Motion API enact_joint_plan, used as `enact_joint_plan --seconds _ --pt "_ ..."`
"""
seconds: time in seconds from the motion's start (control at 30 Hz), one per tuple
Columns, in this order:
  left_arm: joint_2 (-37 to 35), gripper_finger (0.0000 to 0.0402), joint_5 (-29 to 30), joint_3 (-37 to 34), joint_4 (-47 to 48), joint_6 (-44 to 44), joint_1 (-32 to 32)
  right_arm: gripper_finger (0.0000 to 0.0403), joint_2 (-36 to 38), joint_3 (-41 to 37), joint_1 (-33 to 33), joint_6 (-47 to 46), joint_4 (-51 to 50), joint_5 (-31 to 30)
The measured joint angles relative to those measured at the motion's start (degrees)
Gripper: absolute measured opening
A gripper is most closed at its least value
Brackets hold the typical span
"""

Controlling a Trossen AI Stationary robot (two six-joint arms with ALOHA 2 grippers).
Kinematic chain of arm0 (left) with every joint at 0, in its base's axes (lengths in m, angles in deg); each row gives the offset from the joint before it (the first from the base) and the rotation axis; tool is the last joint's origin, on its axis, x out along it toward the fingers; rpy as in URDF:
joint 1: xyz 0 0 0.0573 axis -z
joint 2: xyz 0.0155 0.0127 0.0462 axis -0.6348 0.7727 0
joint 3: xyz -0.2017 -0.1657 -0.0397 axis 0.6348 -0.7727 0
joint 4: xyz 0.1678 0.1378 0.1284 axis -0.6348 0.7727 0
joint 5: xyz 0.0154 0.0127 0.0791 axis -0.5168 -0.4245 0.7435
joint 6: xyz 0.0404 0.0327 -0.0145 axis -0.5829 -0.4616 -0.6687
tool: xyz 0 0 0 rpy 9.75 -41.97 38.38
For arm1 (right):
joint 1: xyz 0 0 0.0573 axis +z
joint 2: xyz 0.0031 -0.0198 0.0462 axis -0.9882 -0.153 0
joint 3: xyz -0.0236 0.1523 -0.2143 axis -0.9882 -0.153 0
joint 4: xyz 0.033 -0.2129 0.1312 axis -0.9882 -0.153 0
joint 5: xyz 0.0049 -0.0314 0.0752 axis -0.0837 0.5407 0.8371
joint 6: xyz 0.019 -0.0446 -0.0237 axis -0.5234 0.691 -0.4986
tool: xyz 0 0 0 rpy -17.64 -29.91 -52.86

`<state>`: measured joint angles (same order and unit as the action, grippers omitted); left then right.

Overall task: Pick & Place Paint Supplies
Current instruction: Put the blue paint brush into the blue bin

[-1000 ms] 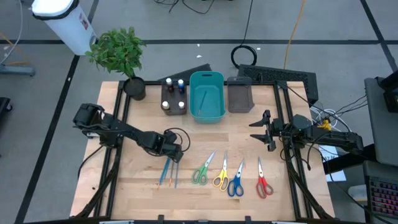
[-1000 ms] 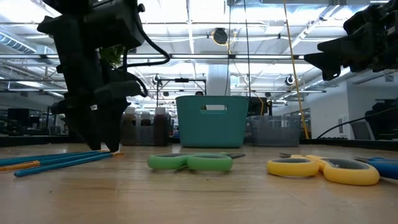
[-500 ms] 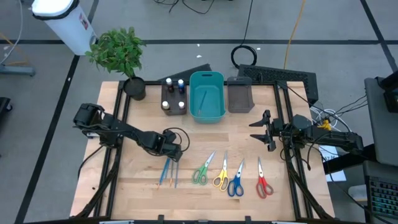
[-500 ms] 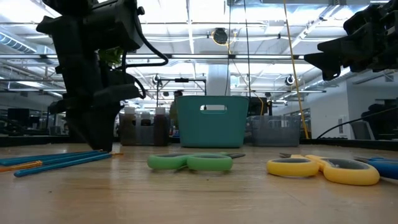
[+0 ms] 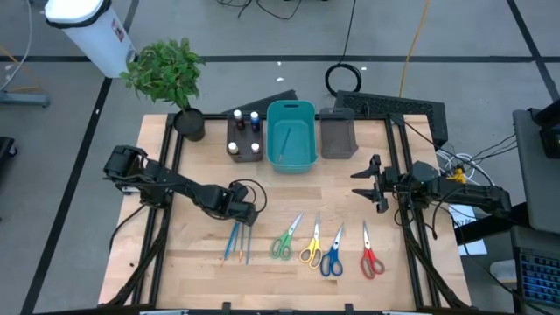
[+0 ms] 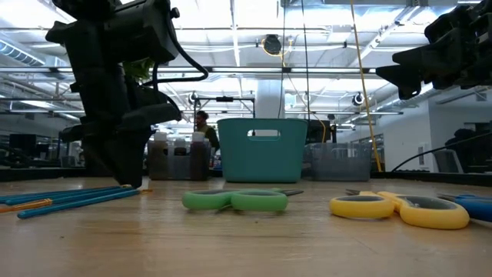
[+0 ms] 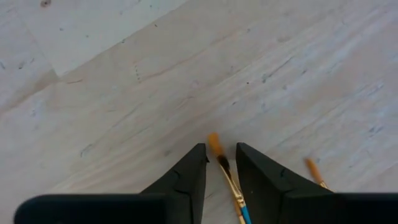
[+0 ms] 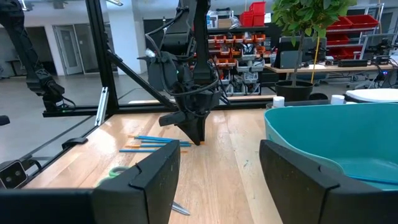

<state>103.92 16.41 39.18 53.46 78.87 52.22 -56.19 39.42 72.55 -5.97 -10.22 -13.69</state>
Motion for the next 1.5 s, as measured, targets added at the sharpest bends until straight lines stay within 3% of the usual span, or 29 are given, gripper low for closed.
enact_joint_plan --seconds 0.87,0.97,1.1,1.5 --pt "0.0 0.0091 -0.16 0.09 0.39 1.44 0.0 0.0212 0.0 -0.02 0.01 0.0 0.0 -0.02" --pt "0.0 0.0072 -0.1 0.09 0.61 1.43 0.0 0.0212 0.0 -0.02 0.02 0.0 0.0 0.0" --pt "0.0 0.0013 0.5 0.09 0.33 1.46 0.0 0.0212 0.0 -0.02 0.02 0.0 0.0 0.0" --pt "-0.31 0.0003 2.92 0.09 -1.52 -0.24 -0.05 0.0212 0.0 0.0 0.02 0.0 0.0 0.0"
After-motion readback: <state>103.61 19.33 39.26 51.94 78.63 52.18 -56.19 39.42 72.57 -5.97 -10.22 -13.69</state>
